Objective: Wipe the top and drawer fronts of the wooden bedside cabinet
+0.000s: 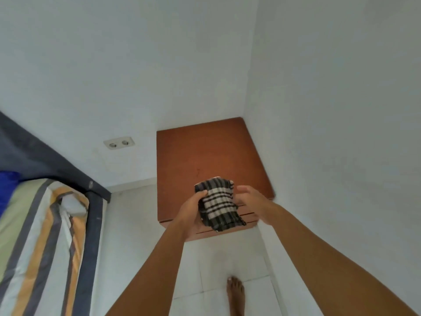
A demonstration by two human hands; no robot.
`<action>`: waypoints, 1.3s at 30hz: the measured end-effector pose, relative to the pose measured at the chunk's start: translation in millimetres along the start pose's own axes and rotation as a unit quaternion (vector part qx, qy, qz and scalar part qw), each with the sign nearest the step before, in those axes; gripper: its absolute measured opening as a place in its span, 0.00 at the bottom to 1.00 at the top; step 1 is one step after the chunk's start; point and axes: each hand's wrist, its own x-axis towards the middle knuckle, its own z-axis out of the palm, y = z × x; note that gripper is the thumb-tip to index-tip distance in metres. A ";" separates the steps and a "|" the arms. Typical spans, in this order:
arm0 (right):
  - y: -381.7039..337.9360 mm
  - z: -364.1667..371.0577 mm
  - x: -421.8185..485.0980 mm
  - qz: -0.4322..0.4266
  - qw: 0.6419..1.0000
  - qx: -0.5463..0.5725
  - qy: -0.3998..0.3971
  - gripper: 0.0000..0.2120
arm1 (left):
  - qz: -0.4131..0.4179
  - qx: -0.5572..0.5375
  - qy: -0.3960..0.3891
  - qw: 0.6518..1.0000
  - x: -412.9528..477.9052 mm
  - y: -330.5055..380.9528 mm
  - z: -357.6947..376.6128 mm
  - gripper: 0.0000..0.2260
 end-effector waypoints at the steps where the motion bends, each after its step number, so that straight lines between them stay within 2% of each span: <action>1: 9.5 -8.0 5.4 0.053 0.996 0.056 -0.051 0.20 | -0.013 -0.002 -0.007 1.000 8.7 -0.3 4.6 0.16; 2: 19.3 -15.0 10.9 0.098 0.985 0.115 -0.085 0.21 | -0.027 -0.005 -0.017 0.999 17.4 -0.6 8.4 0.16; 4: 34.9 -26.0 22.3 0.131 0.965 0.204 -0.105 0.24 | -0.055 0.006 -0.026 0.998 37.0 -1.6 14.9 0.17; 6: 43.3 -32.6 35.0 0.130 0.957 0.244 -0.083 0.24 | -0.077 0.023 -0.009 0.997 56.6 -1.0 20.8 0.17; 8: 45.0 -36.4 47.0 0.133 0.960 0.242 -0.039 0.18 | -0.087 0.080 0.030 0.992 75.8 -1.2 25.4 0.16; 12: 44.4 -53.0 79.0 0.148 0.979 0.132 0.040 0.11 | -0.089 0.158 0.040 0.983 117.5 -2.9 38.3 0.09; 16: 41.4 -73.5 119.1 0.138 0.983 0.074 0.097 0.03 | -0.040 0.218 0.077 0.972 170.8 -5.0 60.6 0.10; 18: 43.8 -86.3 141.1 0.125 0.984 0.047 0.120 0.02 | -0.032 0.229 0.093 0.968 197.8 -6.9 71.7 0.07; 20: 48.5 -97.2 164.3 0.119 0.983 0.014 0.136 0.03 | -0.026 0.235 0.103 0.966 221.2 -8.8 79.6 0.08; 23: 54.8 -105.4 194.8 0.113 0.980 -0.045 0.160 0.10 | -0.027 0.252 0.109 0.961 249.4 -14.3 83.3 0.10; 28: 53.2 -106.4 217.5 0.090 0.961 -0.159 0.210 0.14 | -0.026 0.235 0.146 0.961 277.0 -25.0 77.1 0.13; 31: 53.9 -102.5 215.5 0.104 0.941 -0.230 0.225 0.13 | -0.021 0.247 0.165 0.955 270.8 -22.5 75.6 0.11; 34: 51.8 -95.9 205.4 0.089 0.934 -0.245 0.246 0.16 | -0.017 0.278 0.163 0.947 260.6 -19.4 69.6 0.10; 36: 48.0 -87.4 194.8 0.072 0.932 -0.266 0.237 0.17 | -0.023 0.284 0.147 0.947 245.3 -14.3 64.7 0.07; 39: 36.2 -81.4 178.9 0.062 0.926 -0.302 0.218 0.19 | -0.004 0.336 0.140 0.931 217.4 7.0 56.3 0.10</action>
